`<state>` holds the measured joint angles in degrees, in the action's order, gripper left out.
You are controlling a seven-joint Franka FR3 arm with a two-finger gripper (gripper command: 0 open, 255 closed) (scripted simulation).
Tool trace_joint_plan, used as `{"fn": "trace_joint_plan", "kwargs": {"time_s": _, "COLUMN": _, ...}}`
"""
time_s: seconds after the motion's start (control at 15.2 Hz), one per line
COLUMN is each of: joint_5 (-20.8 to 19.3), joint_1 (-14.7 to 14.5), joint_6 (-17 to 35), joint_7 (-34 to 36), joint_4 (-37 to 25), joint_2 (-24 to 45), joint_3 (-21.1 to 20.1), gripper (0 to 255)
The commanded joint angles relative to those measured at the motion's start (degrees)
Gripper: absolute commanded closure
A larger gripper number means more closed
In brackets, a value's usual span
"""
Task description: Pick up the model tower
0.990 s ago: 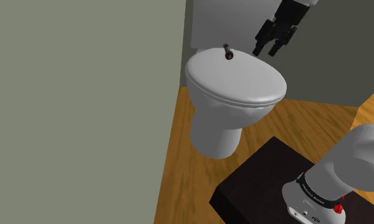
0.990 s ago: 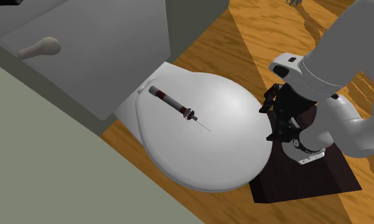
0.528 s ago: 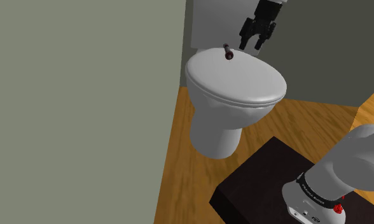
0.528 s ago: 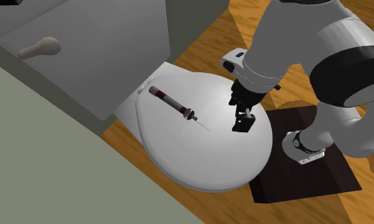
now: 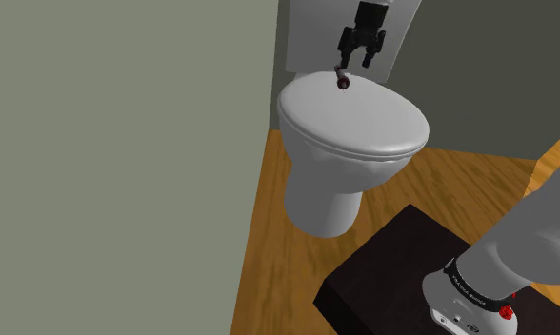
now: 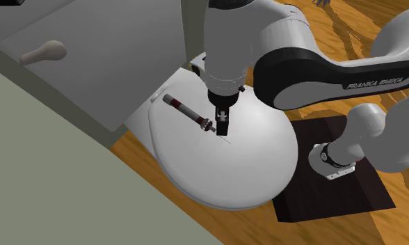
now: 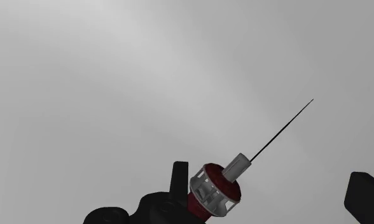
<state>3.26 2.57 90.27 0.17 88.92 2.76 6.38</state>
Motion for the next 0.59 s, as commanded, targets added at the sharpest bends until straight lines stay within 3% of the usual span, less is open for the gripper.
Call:
{"fn": "trace_joint_plan", "kwargs": {"time_s": 0.0, "joint_5": 0.04, "joint_1": 0.67, "joint_6": -2.09, "joint_7": -1.16, "joint_4": -6.38, "joint_2": 5.8, "joint_3": 0.56, "gripper": 0}}
{"fn": "trace_joint_plan", "kwargs": {"time_s": 0.13, "joint_5": 0.13, "joint_1": 1.16, "joint_6": -3.91, "joint_7": -1.74, "joint_4": -11.36, "joint_2": 9.82, "joint_3": 0.8, "gripper": 0}}
{"fn": "trace_joint_plan", "kwargs": {"time_s": 0.53, "joint_5": -0.01, "joint_1": 1.0, "joint_6": 1.2, "joint_7": -1.82, "joint_4": -5.11, "joint_2": 8.68, "joint_3": 0.73, "gripper": 0}}
